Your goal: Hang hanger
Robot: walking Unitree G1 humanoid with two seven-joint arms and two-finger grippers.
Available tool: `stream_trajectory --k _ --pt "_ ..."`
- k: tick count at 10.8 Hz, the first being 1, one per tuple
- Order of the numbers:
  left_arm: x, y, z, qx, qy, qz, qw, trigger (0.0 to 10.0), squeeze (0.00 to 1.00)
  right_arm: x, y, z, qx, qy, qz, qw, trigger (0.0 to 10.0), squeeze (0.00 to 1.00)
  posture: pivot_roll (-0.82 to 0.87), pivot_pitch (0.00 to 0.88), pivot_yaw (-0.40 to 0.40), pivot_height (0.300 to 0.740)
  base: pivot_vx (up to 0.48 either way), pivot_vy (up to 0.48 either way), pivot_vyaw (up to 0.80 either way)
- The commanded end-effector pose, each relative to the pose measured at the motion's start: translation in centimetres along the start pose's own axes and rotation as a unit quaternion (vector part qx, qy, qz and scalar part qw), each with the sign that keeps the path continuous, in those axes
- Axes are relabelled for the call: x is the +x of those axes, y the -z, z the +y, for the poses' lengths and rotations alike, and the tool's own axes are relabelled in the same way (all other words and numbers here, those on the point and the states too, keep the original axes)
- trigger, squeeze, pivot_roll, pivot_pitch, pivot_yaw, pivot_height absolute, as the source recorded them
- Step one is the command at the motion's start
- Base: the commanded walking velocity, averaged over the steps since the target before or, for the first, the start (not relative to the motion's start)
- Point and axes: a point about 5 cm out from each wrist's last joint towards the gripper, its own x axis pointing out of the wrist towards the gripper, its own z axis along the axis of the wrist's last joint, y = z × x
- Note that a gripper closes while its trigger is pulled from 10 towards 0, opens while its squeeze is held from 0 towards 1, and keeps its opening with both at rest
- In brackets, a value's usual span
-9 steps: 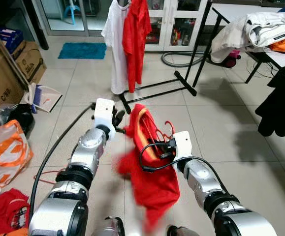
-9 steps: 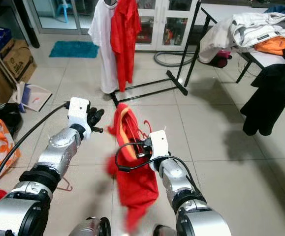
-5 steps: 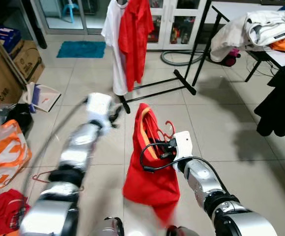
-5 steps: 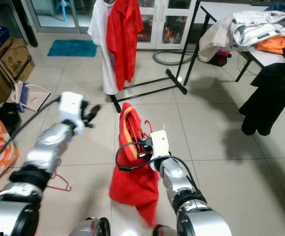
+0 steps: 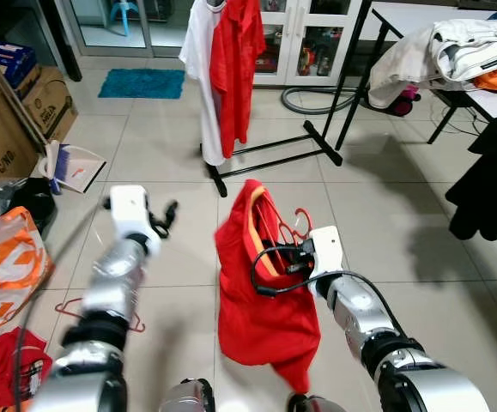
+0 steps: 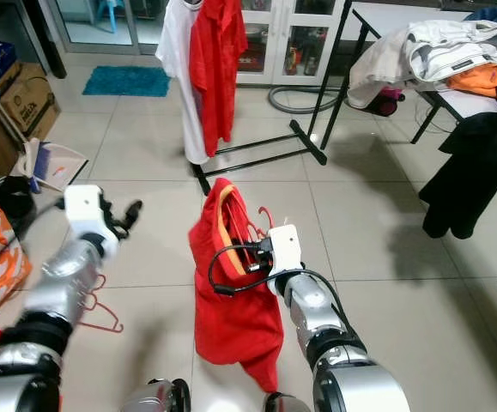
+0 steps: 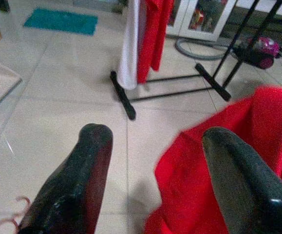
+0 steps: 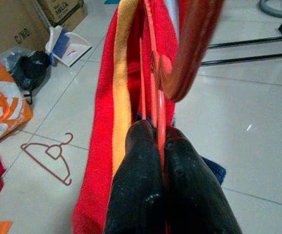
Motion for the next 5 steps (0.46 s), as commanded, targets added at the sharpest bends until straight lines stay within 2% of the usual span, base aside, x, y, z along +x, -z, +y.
stream_trajectory --k 1,2,3,4,5 --pt "-0.2 0.5 -0.2 0.006 -0.004 0.006 1.0 10.0 1.0 0.3 -1.8 -0.9 -0.002 0.016 -0.03 0.999 0.0 0.0 0.02 0.065 -0.039 0.74 0.0 0.0 0.0" --pt "-0.9 3.1 -1.0 -0.002 -0.01 0.037 0.999 10.0 1.0 0.7 -3.8 -1.4 -0.013 0.022 -0.055 0.998 0.0 0.0 0.02 0.06 -0.045 0.74 0.0 0.0 0.0" --pt "-1.2 4.2 -1.1 -0.001 -0.015 0.054 0.998 10.0 1.0 0.9 -4.7 -1.6 -0.016 0.023 -0.069 0.997 0.0 0.0 0.02 0.059 -0.048 0.74 0.0 0.0 0.0" --pt "-1.5 4.9 -1.3 0.007 -0.015 0.063 0.998 10.0 0.65 1.0 -5.3 -1.9 -0.023 0.024 -0.072 0.997 0.0 0.0 0.02 0.057 -0.056 0.74 0.0 0.0 0.0" --pt "-1.7 5.2 -1.4 0.01 -0.017 0.062 0.998 10.0 0.0 1.1 -5.8 -2.1 -0.013 0.028 -0.078 0.997 0.0 0.0 0.02 0.057 -0.061 0.74 0.0 0.0 0.0"
